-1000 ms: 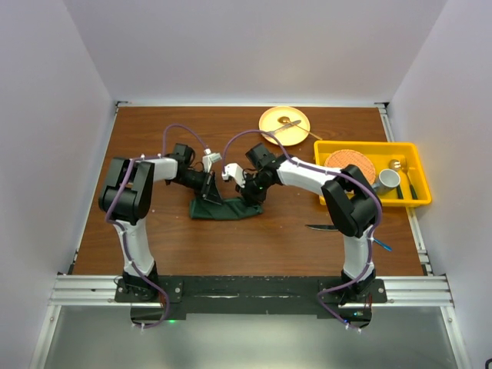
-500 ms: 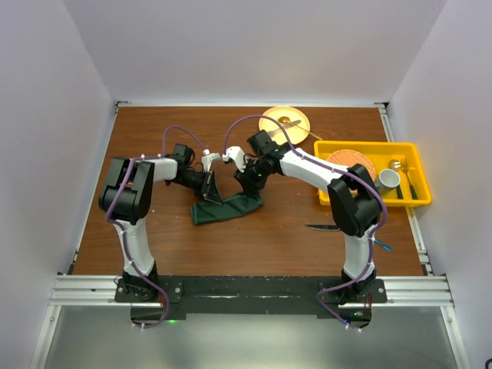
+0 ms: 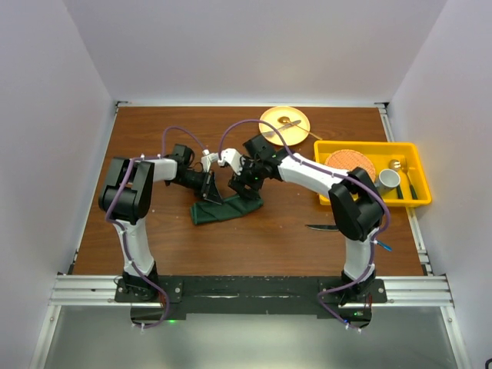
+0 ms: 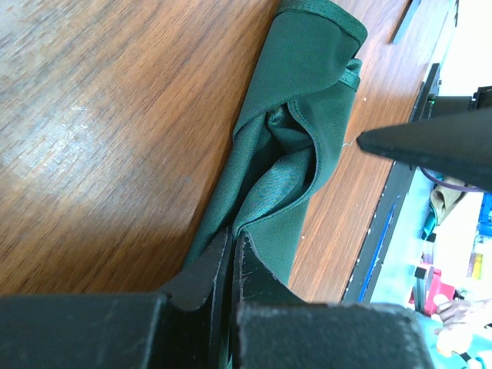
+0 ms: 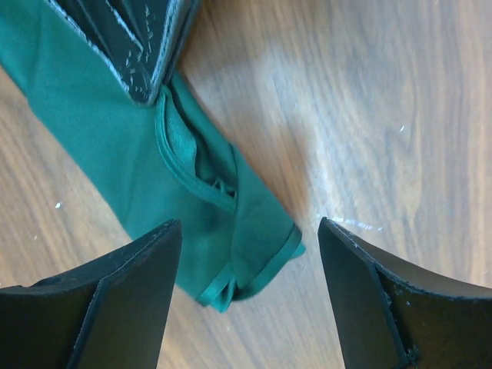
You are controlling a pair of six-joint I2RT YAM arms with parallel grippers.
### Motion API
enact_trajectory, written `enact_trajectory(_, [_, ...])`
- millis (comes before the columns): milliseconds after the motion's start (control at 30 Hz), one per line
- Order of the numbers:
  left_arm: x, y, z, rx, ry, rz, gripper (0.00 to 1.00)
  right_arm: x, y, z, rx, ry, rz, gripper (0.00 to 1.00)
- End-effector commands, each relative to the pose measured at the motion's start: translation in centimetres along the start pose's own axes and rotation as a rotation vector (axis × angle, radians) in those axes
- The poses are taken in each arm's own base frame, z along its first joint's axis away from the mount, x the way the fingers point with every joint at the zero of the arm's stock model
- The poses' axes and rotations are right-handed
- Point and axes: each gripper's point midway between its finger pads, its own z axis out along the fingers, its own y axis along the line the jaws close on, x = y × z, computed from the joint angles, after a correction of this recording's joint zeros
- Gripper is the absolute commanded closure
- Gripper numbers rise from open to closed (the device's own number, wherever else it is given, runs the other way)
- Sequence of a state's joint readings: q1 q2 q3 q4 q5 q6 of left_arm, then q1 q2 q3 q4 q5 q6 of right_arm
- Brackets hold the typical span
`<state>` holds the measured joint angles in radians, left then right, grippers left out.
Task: Fold the napkin into a case and place the utensils inside
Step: Smooth out the smaller rectangle-folded napkin at the center of the board.
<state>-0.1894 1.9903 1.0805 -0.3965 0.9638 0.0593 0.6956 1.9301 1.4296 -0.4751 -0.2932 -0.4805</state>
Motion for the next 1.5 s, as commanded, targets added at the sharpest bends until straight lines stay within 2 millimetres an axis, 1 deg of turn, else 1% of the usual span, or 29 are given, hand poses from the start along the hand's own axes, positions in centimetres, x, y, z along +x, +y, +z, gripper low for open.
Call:
enact_trajectory(0, [3.3, 4.4, 0.4, -0.159, 0.084, -0.064, 1.00, 0.2, -0.9, 1.2, 0.069, 0.007, -0.077, 0.25])
enact_trajectory(100, [3.2, 4.5, 0.3, -0.158, 0.084, -0.062, 1.00, 1.3, -1.1, 1.8, 0.082, 0.039, -0.110, 0.27])
enact_trajectory(167, [3.3, 4.7, 0.2, -0.163, 0.085, -0.064, 1.00, 1.6, -1.2, 1.9, 0.091, 0.046, -0.135, 0.28])
enact_trajectory(300, [3.2, 5.0, 0.1, -0.163, 0.084, -0.068, 1.00, 2.9, -1.0, 2.5, 0.094, 0.081, -0.161, 0.32])
enact_trajectory(400, [3.3, 5.1, -0.1, -0.168, 0.086, -0.068, 1.00, 3.3, -1.7, 3.0, 0.141, 0.104, -0.166, 0.44])
enact_trajectory(433, [3.4, 5.2, -0.1, -0.170, 0.087, -0.065, 1.00, 3.3, -1.9, 3.1, 0.157, 0.107, -0.165, 0.53])
enact_trajectory(467, [3.4, 5.3, -0.2, -0.172, 0.086, -0.067, 1.00, 3.3, -2.0, 3.0, 0.172, 0.107, -0.154, 0.58])
enact_trajectory(500, [3.4, 5.3, -0.3, -0.172, 0.088, -0.068, 1.00, 3.7, -2.2, 3.0, 0.197, 0.123, -0.148, 0.62])
enact_trajectory(567, [3.4, 5.5, -0.4, -0.178, 0.086, -0.069, 1.00, 3.8, -2.3, 2.8, 0.226, 0.122, -0.129, 0.67])
enact_trajectory(600, [3.4, 5.6, -0.4, -0.178, 0.085, -0.072, 1.00, 4.2, -2.4, 2.7, 0.247, 0.137, -0.119, 0.69])
enact_trajectory(633, [3.5, 5.7, -0.4, -0.180, 0.087, -0.074, 1.00, 4.4, -2.2, 2.7, 0.255, 0.141, -0.095, 0.76])
enact_trajectory(700, [3.6, 5.9, -0.5, -0.183, 0.090, -0.080, 1.00, 5.2, -2.3, 2.6, 0.279, 0.167, -0.078, 0.80])
enact_trajectory(733, [3.6, 6.0, -0.5, -0.185, 0.088, -0.080, 1.00, 5.2, -2.3, 2.6, 0.289, 0.166, -0.073, 0.83])
enact_trajectory(767, [3.7, 6.1, -0.6, -0.186, 0.089, -0.085, 1.00, 5.6, -2.1, 2.6, 0.290, 0.171, -0.073, 0.88])
enact_trajectory(833, [3.7, 6.2, -0.6, -0.190, 0.091, -0.092, 1.00, 5.4, -2.1, 2.4, 0.309, 0.169, -0.075, 0.91])
enact_trajectory(867, [3.6, 6.3, -0.7, -0.192, 0.091, -0.093, 1.00, 5.6, -2.1, 2.4, 0.316, 0.172, -0.078, 0.96])
enact_trajectory(933, [3.6, 6.4, -0.7, -0.195, 0.090, -0.100, 1.00, 4.8, -2.3, 1.9, 0.357, 0.149, -0.089, 1.00])
enact_trajectory(967, [3.5, 6.5, -0.8, -0.200, 0.090, -0.100, 1.00, 4.9, -2.3, 1.7, 0.373, 0.151, -0.093, 1.00])
enact_trajectory(1033, [3.5, 6.5, -0.8, -0.203, 0.091, -0.103, 1.00, 3.8, -2.1, 1.2, 0.399, 0.116, -0.119, 1.00])
enact_trajectory(1067, [3.6, 6.6, -0.8, -0.205, 0.094, -0.104, 1.00, 3.9, -1.7, 1.2, 0.396, 0.120, -0.132, 1.00])
enact_trajectory(1133, [3.6, 6.7, -0.8, -0.209, 0.094, -0.101, 1.00, 3.3, -0.8, 0.9, 0.371, 0.100, -0.155, 0.81])
enact_trajectory(1200, [3.6, 6.7, -0.8, -0.210, 0.096, -0.096, 1.00, 3.1, -0.3, 0.4, 0.348, 0.099, -0.144, 0.66])
enact_trajectory(1233, [3.7, 6.8, -0.8, -0.210, 0.096, -0.095, 1.00, 2.8, -0.1, 0.1, 0.340, 0.094, -0.135, 0.63])
enact_trajectory(1267, [3.6, 6.9, -0.8, -0.213, 0.094, -0.091, 1.00, 1.7, -0.5, -0.4, 0.351, 0.074, -0.124, 0.62])
enact_trajectory(1300, [3.7, 6.9, -0.8, -0.214, 0.095, -0.092, 1.00, 1.6, -0.5, -0.9, 0.349, 0.083, -0.110, 0.58])
enact_trajectory(1367, [3.6, 6.9, -0.7, -0.214, 0.092, -0.089, 1.00, 0.2, -0.8, -2.1, 0.356, 0.049, -0.097, 0.49])
enact_trajectory(1400, [3.6, 7.0, -0.7, -0.215, 0.092, -0.089, 1.00, 0.0, -0.7, -2.4, 0.351, 0.046, -0.087, 0.45])
enact_trajectory(1433, [3.6, 7.0, -0.7, -0.214, 0.092, -0.087, 1.00, -0.7, -0.7, -3.0, 0.347, 0.027, -0.085, 0.44])
enact_trajectory(1467, [3.6, 7.1, -0.7, -0.213, 0.093, -0.086, 1.00, -0.8, -0.4, -3.1, 0.335, 0.023, -0.081, 0.43])
